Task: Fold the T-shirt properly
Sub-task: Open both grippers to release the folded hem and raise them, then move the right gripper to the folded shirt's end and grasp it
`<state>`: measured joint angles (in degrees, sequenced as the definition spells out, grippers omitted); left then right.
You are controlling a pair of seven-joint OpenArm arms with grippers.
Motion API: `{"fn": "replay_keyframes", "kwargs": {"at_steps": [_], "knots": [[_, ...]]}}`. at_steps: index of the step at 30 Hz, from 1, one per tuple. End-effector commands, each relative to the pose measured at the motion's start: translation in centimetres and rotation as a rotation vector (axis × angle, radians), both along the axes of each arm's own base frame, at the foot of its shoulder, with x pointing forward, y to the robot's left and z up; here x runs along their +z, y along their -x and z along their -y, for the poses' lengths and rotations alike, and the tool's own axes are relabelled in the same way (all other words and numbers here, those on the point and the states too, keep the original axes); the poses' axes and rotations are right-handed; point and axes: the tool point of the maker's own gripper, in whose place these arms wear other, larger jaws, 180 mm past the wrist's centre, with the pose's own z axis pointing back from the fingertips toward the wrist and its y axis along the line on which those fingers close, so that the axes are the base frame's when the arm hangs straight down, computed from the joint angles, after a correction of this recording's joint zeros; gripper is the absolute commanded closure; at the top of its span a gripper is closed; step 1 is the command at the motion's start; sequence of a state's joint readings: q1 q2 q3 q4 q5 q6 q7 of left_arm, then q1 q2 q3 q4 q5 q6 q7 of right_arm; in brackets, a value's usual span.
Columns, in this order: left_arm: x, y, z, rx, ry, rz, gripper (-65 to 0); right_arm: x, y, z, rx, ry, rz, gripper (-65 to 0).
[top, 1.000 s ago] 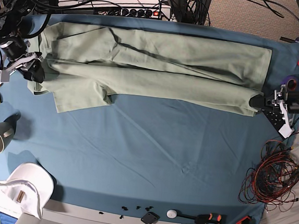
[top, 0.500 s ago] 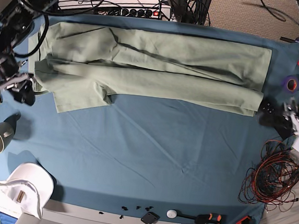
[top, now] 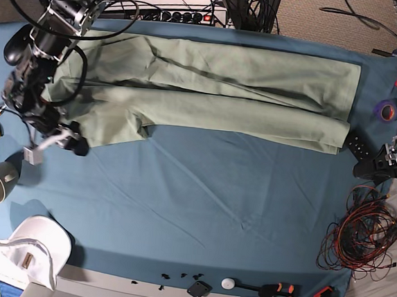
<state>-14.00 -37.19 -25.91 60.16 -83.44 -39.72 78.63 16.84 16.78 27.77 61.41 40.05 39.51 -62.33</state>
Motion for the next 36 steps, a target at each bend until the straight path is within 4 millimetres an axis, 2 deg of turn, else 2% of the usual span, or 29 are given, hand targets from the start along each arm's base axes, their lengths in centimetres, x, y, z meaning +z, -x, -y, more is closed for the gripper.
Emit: {"fn": "replay_keyframes", "kwargs": {"at_steps": [1,5,8,11,16,18,20,23,27,36], "knots": [[2.1,-0.9,-0.9,0.011,-0.009,0.062,-26.4,1.9,-1.3,0.2,0.016,0.015,0.058,-25.7],[2.1,-0.9,-0.9,0.01,-0.009,0.062,-26.4,0.3,-0.7,-1.4,0.091,0.063,-0.018,-25.7],[2.1,-0.9,-0.9,0.01,-0.009,0.062,-26.4,-0.2,-0.7,-0.7,0.059,0.091,-0.048,-25.7],[2.1,-0.9,-0.9,0.01,-0.009,0.061,-26.4,0.8,-1.1,1.3,-0.023,0.117,-0.018,-25.7],[2.0,-0.8,-0.9,0.01,-0.008,0.059,-26.4,4.4,-1.3,5.4,-0.173,0.116,0.089,-25.7],[2.0,-0.8,-0.9,0.01,-0.008,0.059,-26.4,5.2,-1.1,7.0,-0.233,0.106,0.12,-25.7],[2.0,-0.8,-0.9,0.01,-0.008,0.06,-26.4,5.0,-0.6,8.2,-0.276,0.119,0.109,-25.6],[2.1,-0.8,-0.9,0.011,-0.008,0.06,-26.4,3.0,0.6,9.5,-0.329,0.188,0.013,-25.6],[2.0,-0.8,-0.9,0.01,-0.008,0.06,-26.4,1.6,1.1,8.6,-0.302,0.211,-0.04,-25.6],[2.1,-0.8,-0.9,0.011,-0.008,0.06,-26.4,-0.1,0.2,5.2,-0.169,0.308,-0.105,-25.6]]}}
